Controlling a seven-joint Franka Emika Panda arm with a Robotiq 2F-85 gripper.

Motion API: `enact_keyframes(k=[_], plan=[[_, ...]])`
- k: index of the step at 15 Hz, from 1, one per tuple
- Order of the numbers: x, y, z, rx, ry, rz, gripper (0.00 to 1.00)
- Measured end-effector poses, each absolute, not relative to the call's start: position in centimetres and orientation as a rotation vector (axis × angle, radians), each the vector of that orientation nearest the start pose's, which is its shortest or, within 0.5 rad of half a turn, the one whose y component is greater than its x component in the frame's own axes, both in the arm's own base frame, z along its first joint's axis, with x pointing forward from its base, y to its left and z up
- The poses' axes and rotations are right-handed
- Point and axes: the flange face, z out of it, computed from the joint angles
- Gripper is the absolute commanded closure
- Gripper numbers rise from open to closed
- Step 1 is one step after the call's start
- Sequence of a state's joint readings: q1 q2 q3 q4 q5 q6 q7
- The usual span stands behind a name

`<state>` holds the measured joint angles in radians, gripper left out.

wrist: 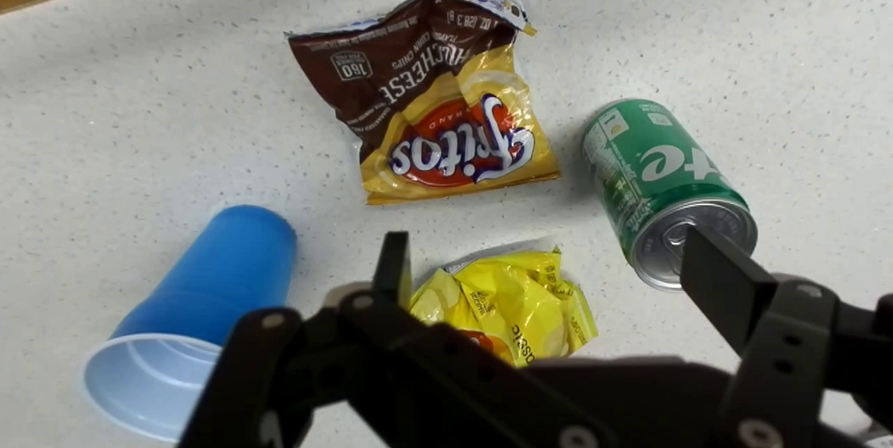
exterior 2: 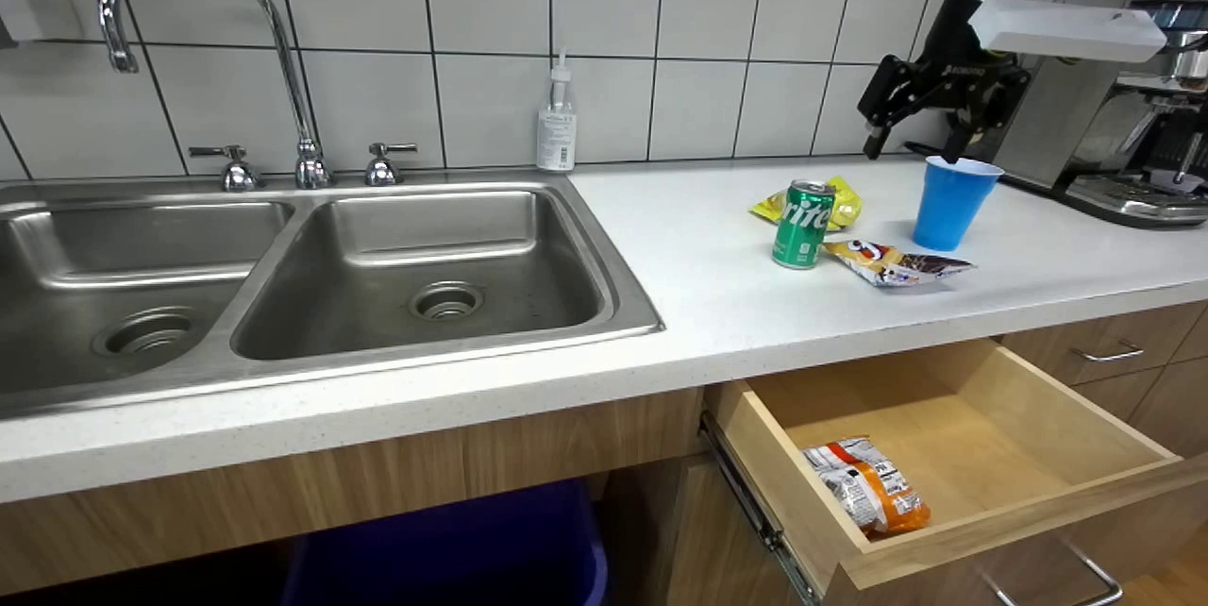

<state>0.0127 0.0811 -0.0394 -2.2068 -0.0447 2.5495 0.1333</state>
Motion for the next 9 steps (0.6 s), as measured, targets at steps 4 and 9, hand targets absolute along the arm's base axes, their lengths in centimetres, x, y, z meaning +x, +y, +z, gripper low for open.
enact_keyframes(k=[4, 9], plan=[[57.2, -1.6, 37.2, -3.122, 0.208, -0.426, 0.00], [59.5, -3.1, 36.7, -3.113, 0.262, -0.439, 0.00]])
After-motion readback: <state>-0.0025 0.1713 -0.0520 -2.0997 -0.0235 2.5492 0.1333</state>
